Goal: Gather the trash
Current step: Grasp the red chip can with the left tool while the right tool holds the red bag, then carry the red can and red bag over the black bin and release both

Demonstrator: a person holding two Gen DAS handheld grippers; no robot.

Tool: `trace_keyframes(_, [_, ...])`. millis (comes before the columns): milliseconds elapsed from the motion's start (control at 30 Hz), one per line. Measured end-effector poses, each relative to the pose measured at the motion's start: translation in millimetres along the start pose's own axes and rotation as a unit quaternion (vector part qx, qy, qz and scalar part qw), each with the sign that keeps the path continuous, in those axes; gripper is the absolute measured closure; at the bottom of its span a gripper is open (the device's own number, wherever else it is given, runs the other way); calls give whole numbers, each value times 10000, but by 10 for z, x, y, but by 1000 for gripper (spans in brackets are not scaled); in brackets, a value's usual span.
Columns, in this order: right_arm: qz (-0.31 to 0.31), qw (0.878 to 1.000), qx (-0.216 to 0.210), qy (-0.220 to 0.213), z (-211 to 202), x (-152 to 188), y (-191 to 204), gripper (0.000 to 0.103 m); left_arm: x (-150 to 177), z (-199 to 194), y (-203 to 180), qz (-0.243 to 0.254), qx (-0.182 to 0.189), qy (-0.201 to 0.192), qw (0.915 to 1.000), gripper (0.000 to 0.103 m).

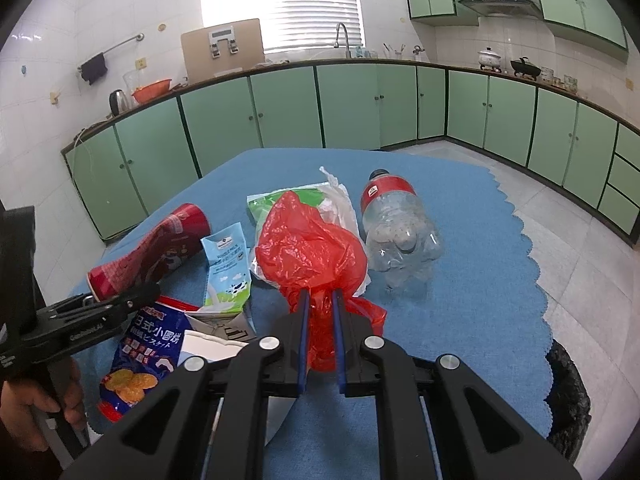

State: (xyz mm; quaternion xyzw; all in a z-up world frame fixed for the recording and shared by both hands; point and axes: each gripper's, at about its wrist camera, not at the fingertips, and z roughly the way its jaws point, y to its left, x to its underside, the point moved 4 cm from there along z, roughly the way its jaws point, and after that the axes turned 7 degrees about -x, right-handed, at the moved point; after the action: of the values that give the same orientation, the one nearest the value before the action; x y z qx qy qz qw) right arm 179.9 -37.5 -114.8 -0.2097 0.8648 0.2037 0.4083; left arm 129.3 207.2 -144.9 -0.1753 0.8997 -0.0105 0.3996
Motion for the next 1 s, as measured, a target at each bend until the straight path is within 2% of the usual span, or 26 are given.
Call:
trace_keyframes(333, [37, 10000, 1, -36, -34, -12, -18, 92, -94, -249, -278, 133, 343, -602, 9975, 48])
trace_keyframes(500, [39, 9999, 14, -109, -92, -37, -30, 92, -139, -327, -465, 241, 504, -743, 9957, 49])
trace_keyframes(667, [43, 9998, 36, -175, -164, -53, -77, 92, -138, -322, -618, 354, 592, -757, 9947, 52])
trace_keyframes(867, [73, 9998, 55, -147, -165, -39, -104, 92, -16, -249, -700, 660, 656, -566, 9940, 51])
trace_keyframes(1000, [89, 9998, 64, -170, -172, -64, -113, 92, -17, -268, -775, 801, 687, -666, 9922, 50])
